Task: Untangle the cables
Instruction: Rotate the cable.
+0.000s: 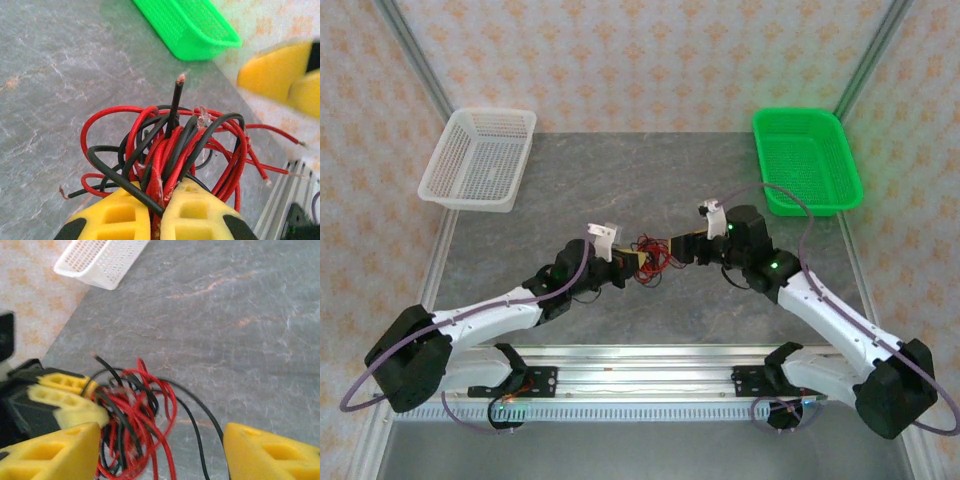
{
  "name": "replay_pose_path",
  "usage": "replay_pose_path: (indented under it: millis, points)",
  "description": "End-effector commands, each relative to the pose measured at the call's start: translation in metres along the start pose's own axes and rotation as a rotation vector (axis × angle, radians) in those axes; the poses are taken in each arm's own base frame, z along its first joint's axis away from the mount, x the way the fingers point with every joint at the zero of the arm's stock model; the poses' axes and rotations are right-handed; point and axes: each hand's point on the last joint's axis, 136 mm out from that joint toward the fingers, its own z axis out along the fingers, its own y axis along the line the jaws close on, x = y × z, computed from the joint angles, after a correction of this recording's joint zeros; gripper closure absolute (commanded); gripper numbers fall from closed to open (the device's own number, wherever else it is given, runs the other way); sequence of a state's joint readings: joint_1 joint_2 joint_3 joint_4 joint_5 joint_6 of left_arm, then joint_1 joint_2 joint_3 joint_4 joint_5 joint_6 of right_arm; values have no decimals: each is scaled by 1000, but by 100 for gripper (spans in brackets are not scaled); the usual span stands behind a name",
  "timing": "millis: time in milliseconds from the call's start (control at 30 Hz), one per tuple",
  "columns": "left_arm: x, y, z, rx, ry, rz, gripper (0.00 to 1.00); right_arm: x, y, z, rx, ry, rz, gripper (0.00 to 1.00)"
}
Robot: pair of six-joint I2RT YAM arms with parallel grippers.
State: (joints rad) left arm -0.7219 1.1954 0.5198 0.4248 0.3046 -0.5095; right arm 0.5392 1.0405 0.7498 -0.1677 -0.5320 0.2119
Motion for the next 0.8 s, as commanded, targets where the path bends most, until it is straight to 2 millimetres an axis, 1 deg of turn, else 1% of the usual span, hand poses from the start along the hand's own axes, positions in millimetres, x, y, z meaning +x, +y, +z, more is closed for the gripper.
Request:
replay_pose_path:
  millis: [0, 33, 133, 267, 367, 467, 633, 767]
  points:
    - [-44, -22, -10, 56, -176, -88, 100, -13, -4, -3, 32, -88, 191, 30]
    - [-47, -23, -10, 53, -188, -98, 100, -11, -6, -3, 44, -90, 231, 28]
    - [-51, -21, -10, 37, -208, -120, 100, -7, -10, -2, 56, -107, 333, 27]
    - [-51, -22, -11, 52, -221, -143, 100, -8, -7, 3, 25, -127, 392, 31]
    - [-53, -25, -13, 64, -229, -150, 100, -8, -5, 9, 17, -122, 398, 35]
    - [-55, -24, -15, 60, -238, -156, 100, -8, 3, 15, -13, -102, 388, 38]
    - [-56, -19, -16, 35, -252, -169, 100, -9, 27, 17, -91, -88, 332, 38]
    - [-59, -21, -18, 47, -265, -183, 100, -5, 28, 19, -96, -86, 325, 38]
